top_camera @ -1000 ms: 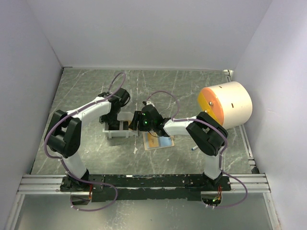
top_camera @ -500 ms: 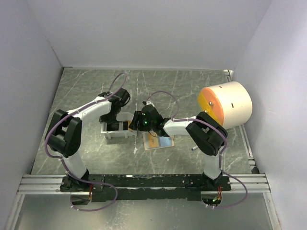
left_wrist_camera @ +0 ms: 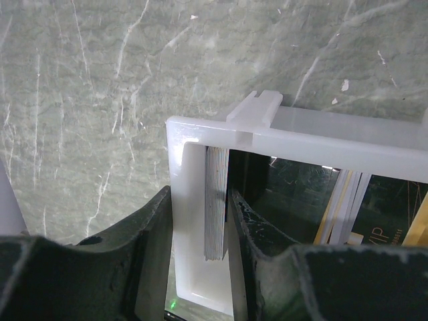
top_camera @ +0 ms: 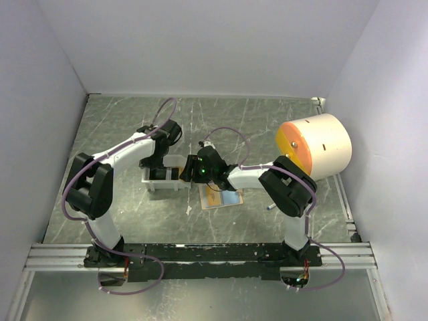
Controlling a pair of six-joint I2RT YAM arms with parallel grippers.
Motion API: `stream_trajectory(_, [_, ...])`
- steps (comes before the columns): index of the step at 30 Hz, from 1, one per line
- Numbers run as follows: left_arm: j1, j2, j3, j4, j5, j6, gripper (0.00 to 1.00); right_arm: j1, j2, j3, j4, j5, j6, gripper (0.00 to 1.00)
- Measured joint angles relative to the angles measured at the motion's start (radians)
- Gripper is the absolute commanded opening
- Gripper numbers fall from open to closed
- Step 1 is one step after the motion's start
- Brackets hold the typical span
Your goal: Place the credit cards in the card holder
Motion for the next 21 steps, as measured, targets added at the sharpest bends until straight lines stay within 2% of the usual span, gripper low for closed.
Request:
stream_trajectory(6, [0.000, 0.000, 0.001, 0.000, 0.000, 0.004, 0.39, 0.000, 0.002, 0.004, -0.002, 0.000, 0.000, 0.54])
stream_trajectory(10, [0.000, 0.000, 0.001, 0.000, 0.000, 0.007, 0.46, 0.000, 0.007, 0.009, -0.002, -0.001, -0.001, 0.54])
stream_trajectory(12, [0.000, 0.001, 0.002, 0.000, 0.000, 0.009, 0.46, 0.000, 0.008, 0.010, -0.002, -0.002, 0.000, 0.54])
stream_trajectory(15, [0.000, 0.008, 0.007, -0.002, -0.003, 0.013, 0.42, 0.000, 0.008, 0.011, -0.003, -0.003, 0.000, 0.54])
stream_trajectory(17, [0.000, 0.011, 0.010, -0.002, -0.004, 0.015, 0.34, 0.000, 0.008, 0.011, -0.003, -0.003, 0.000, 0.54])
stream_trajectory(19, [0.000, 0.011, 0.014, -0.002, -0.003, 0.018, 0.30, 0.000, 0.008, 0.011, -0.003, -0.003, 0.000, 0.54])
stream_trajectory(21, [0.000, 0.011, 0.018, -0.003, -0.002, 0.019, 0.37, 0.000, 0.008, 0.011, -0.003, -0.003, 0.000, 0.54])
